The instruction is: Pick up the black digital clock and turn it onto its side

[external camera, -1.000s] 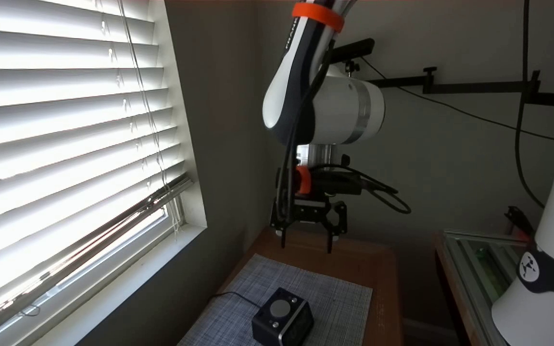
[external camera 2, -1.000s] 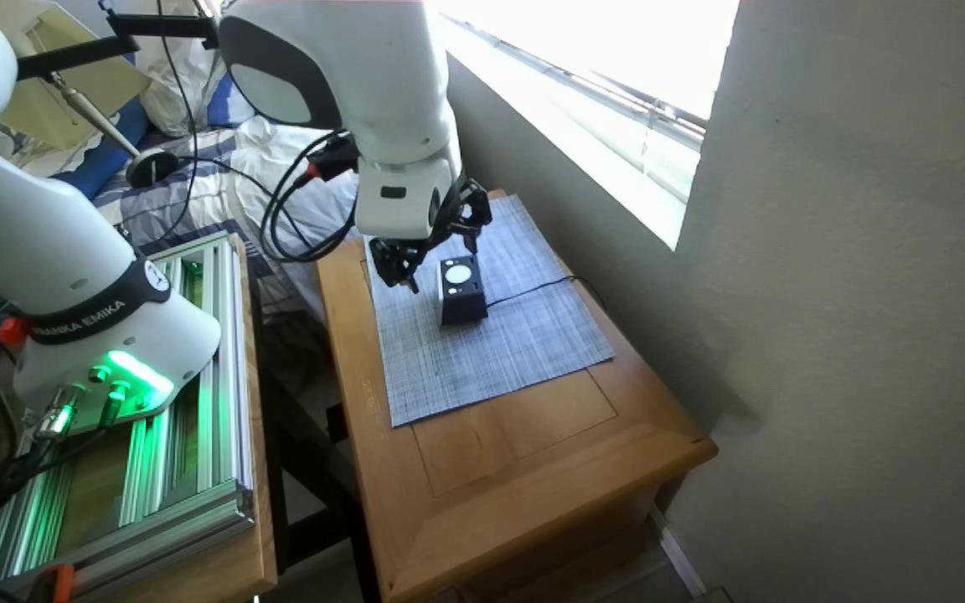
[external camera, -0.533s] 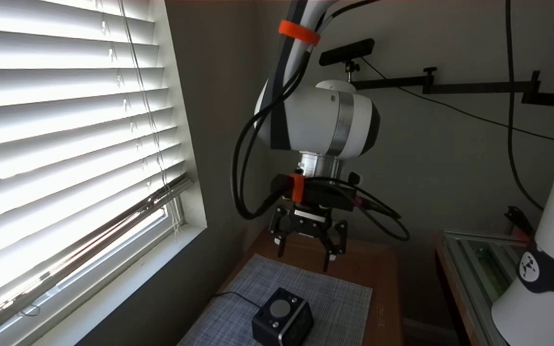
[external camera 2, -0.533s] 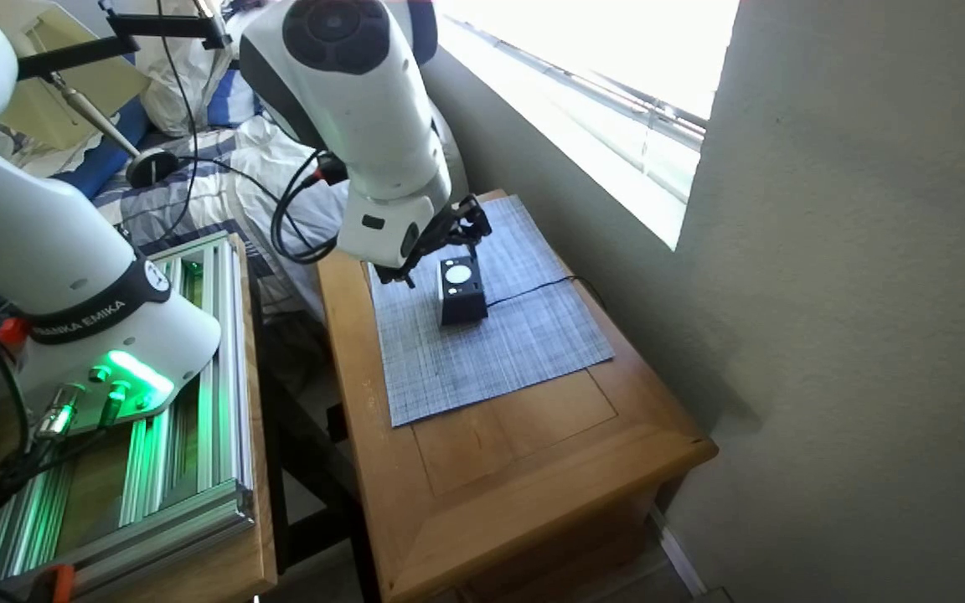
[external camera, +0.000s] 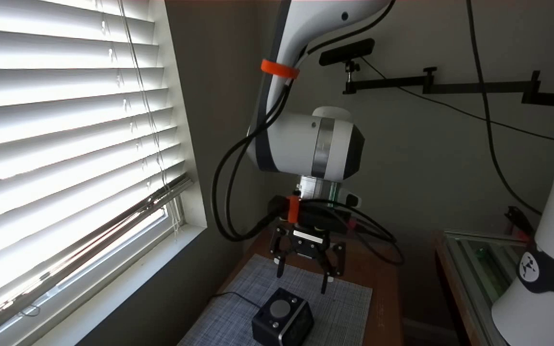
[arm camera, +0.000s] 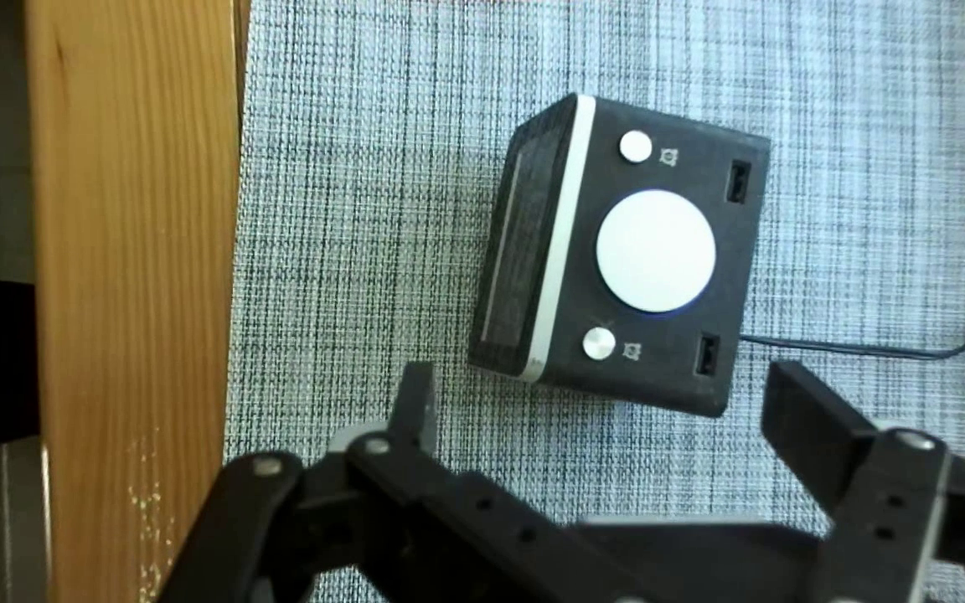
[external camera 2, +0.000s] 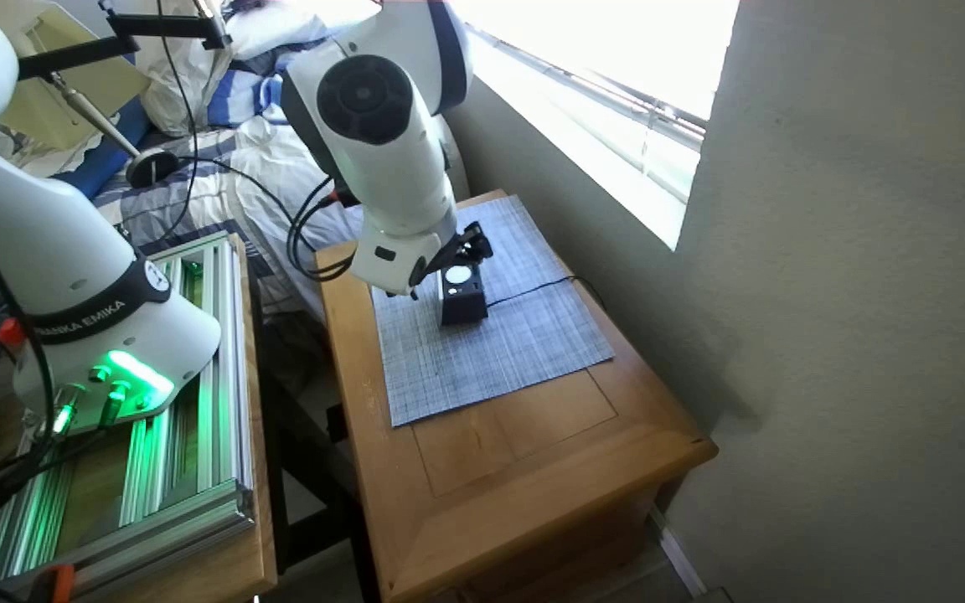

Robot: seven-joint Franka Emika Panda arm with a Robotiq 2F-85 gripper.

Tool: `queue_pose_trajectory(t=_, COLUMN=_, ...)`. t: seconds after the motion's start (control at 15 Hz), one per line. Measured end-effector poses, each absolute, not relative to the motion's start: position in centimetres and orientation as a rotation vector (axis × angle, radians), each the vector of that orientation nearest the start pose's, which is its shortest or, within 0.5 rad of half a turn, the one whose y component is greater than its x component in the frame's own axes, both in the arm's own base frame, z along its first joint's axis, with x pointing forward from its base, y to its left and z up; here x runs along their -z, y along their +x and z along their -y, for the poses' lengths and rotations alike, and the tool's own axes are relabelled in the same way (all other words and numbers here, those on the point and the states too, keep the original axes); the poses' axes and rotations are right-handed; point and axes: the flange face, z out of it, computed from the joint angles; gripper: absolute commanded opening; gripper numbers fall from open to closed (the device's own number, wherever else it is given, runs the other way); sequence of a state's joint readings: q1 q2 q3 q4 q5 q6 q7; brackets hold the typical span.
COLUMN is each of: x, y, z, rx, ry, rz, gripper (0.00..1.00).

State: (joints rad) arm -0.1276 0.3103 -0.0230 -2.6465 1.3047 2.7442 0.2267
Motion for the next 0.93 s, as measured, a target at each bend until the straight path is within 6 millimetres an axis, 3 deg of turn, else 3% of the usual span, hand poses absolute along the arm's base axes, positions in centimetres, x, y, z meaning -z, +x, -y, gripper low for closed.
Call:
queue_pose_trajectory(t=0.4, x=-8.9, y=35.8, z=9.2, rx=-0.302, ry=-1.868, rz=-2.083, gripper=1.00)
queue_pose_trajectory(t=0.93, x=-7.6, y=36.6, z=10.1, rx=-0.304, ry=-1.779, rz=-2.119, gripper=1.00)
